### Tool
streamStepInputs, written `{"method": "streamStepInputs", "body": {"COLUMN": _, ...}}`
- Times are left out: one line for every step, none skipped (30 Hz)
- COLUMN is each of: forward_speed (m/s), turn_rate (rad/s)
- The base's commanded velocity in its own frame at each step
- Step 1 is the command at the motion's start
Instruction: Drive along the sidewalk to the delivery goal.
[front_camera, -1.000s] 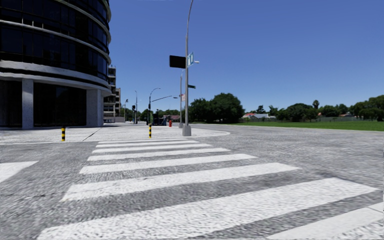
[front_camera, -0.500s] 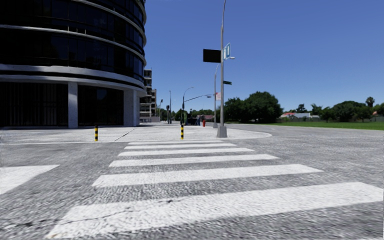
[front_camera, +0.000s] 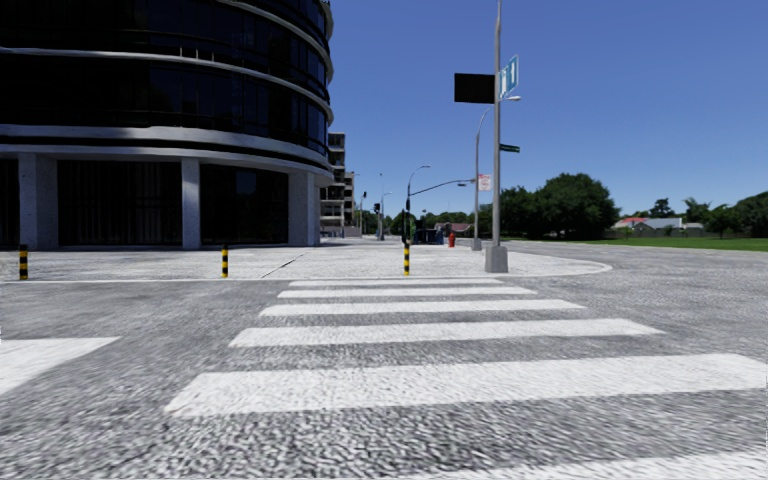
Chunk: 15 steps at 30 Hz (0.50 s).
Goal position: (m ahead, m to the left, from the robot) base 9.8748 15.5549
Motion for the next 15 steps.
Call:
{"method": "streamStepInputs", "body": {"forward_speed": 1.47, "turn_rate": 0.39}}
{"method": "streamStepInputs", "body": {"forward_speed": 1.47, "turn_rate": 0.38}}
{"method": "streamStepInputs", "body": {"forward_speed": 1.47, "turn_rate": 0.38}}
{"method": "streamStepInputs", "body": {"forward_speed": 1.47, "turn_rate": 0.38}}
{"method": "streamStepInputs", "body": {"forward_speed": 1.47, "turn_rate": 0.38}}
{"method": "streamStepInputs", "body": {"forward_speed": 1.47, "turn_rate": 0.38}}
{"method": "streamStepInputs", "body": {"forward_speed": 1.47, "turn_rate": 0.38}}
{"method": "streamStepInputs", "body": {"forward_speed": 1.47, "turn_rate": 0.38}}
{"method": "streamStepInputs", "body": {"forward_speed": 1.47, "turn_rate": 0.38}}
{"method": "streamStepInputs", "body": {"forward_speed": 1.47, "turn_rate": 0.38}}
{"method": "streamStepInputs", "body": {"forward_speed": 1.71, "turn_rate": 0.38}}
{"method": "streamStepInputs", "body": {"forward_speed": 2.00, "turn_rate": 0.24}}
{"method": "streamStepInputs", "body": {"forward_speed": 2.00, "turn_rate": 0.24}}
{"method": "streamStepInputs", "body": {"forward_speed": 2.00, "turn_rate": 0.00}}
{"method": "streamStepInputs", "body": {"forward_speed": 2.00, "turn_rate": 0.00}}
